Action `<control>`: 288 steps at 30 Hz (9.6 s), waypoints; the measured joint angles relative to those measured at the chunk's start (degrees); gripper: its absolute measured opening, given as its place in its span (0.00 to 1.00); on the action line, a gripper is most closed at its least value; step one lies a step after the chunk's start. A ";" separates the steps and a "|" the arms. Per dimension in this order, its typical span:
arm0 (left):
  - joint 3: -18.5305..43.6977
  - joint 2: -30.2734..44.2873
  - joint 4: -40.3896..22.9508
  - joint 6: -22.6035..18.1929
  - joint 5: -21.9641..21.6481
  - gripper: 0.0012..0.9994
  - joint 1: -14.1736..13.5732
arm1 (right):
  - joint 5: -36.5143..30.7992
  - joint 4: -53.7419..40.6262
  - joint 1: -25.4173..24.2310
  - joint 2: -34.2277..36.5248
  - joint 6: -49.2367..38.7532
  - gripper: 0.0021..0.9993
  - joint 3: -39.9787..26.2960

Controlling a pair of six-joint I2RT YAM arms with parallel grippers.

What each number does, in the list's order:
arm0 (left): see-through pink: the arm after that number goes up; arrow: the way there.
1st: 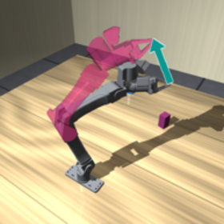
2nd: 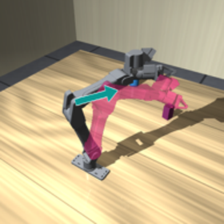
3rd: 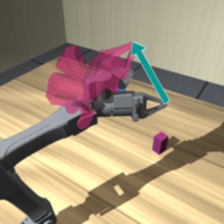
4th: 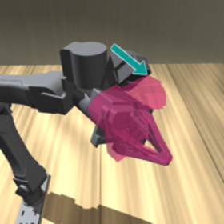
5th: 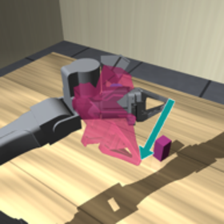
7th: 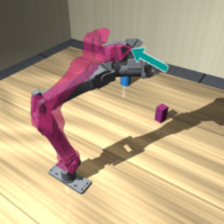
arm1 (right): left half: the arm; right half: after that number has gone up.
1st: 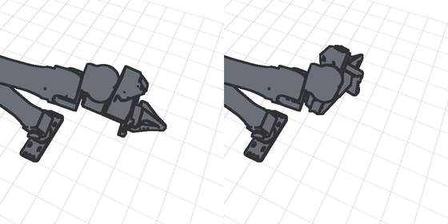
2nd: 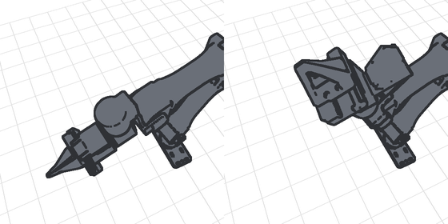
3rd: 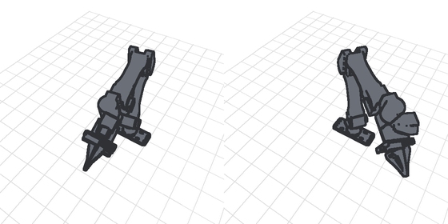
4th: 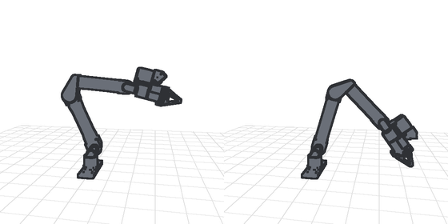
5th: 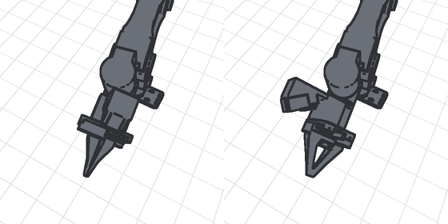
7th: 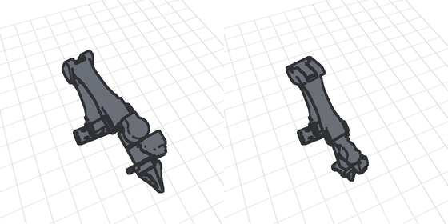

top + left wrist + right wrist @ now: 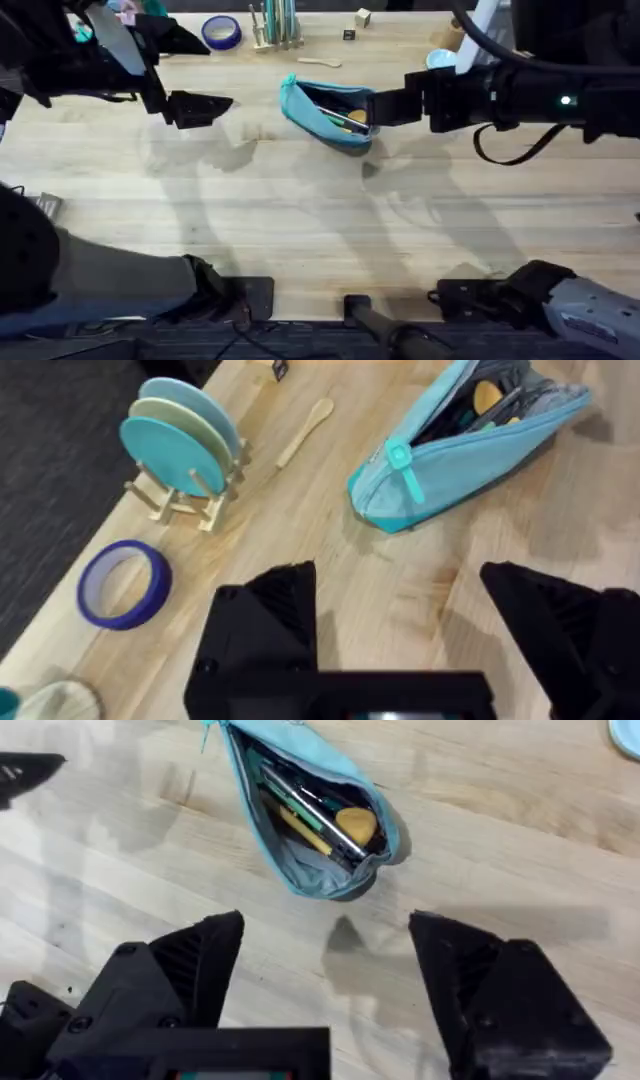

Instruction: Unzip the bag, pick up the pens from the table one at a time and place them inside, then zip the bag closed.

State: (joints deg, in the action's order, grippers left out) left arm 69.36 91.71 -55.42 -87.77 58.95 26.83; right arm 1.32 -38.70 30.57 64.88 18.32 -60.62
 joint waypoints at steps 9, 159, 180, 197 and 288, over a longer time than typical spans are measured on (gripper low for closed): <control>0.00 6.97 3.86 -1.83 3.98 0.99 0.00 | 0.00 0.04 0.00 0.00 2.21 1.00 0.02; 0.00 14.74 7.28 -2.09 8.80 0.99 -3.80 | -4.57 3.34 10.51 55.34 3.20 0.03 -44.59; 0.00 14.74 7.28 -2.09 8.80 0.99 -3.80 | -3.22 2.97 10.51 54.74 -2.30 0.03 -44.66; 0.00 14.74 7.03 -2.08 8.82 0.99 -3.80 | -2.56 2.47 10.49 54.34 -3.25 0.03 -44.66; -0.11 26.57 27.98 7.83 18.92 0.04 -17.64 | -1.75 -20.53 2.64 47.21 -5.98 0.03 -45.14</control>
State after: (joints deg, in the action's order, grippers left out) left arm 69.25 118.28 -27.44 -79.94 77.87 9.19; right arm -0.42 -59.23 33.21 112.10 12.34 -105.75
